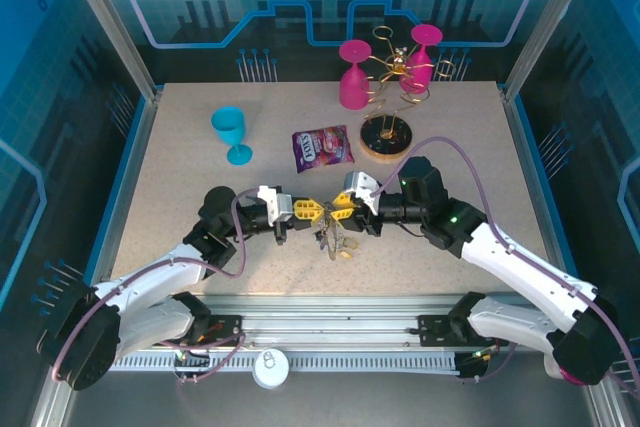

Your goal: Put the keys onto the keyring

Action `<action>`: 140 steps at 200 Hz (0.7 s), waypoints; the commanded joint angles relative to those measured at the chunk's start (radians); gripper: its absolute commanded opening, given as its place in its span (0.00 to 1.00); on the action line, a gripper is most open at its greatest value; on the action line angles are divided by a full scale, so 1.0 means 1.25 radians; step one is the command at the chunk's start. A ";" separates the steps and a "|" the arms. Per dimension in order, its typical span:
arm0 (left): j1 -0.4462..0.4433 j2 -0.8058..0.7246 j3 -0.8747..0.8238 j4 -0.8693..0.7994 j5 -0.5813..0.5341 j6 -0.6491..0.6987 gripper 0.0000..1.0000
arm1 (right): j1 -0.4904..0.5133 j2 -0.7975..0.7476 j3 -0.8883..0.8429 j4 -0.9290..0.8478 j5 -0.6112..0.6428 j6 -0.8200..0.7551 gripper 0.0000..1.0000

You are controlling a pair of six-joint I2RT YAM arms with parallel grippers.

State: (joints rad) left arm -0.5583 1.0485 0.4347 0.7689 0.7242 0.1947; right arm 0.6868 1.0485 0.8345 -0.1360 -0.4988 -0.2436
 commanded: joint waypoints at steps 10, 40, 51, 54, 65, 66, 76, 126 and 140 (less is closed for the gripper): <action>0.001 0.007 0.002 0.047 0.030 -0.006 0.00 | 0.009 0.016 0.005 0.052 -0.040 -0.008 0.26; 0.001 0.011 0.006 0.050 0.032 -0.010 0.00 | 0.011 0.034 0.008 0.066 -0.054 -0.008 0.22; 0.002 0.013 0.006 0.053 0.034 -0.013 0.00 | 0.011 0.042 0.010 0.070 -0.059 -0.007 0.20; 0.001 0.013 0.007 0.055 0.035 -0.014 0.00 | 0.011 0.043 0.010 0.073 -0.059 -0.007 0.19; 0.001 0.015 0.006 0.057 0.037 -0.016 0.00 | 0.013 0.049 0.010 0.080 -0.062 -0.005 0.16; 0.002 0.014 0.006 0.058 0.037 -0.017 0.00 | 0.013 0.049 0.010 0.080 -0.063 -0.005 0.15; 0.001 0.015 0.006 0.057 0.037 -0.017 0.00 | 0.013 0.053 0.011 0.084 -0.068 -0.004 0.09; 0.001 -0.003 0.039 -0.104 -0.038 0.062 0.17 | 0.012 0.057 0.071 -0.065 0.004 -0.081 0.00; 0.002 -0.013 0.059 -0.186 -0.075 0.107 0.19 | 0.014 0.067 0.108 -0.153 0.043 -0.131 0.00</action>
State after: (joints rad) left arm -0.5518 1.0637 0.4450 0.6945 0.6991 0.2184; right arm 0.6941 1.1164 0.8753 -0.1692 -0.5220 -0.2981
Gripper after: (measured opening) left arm 0.170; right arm 0.055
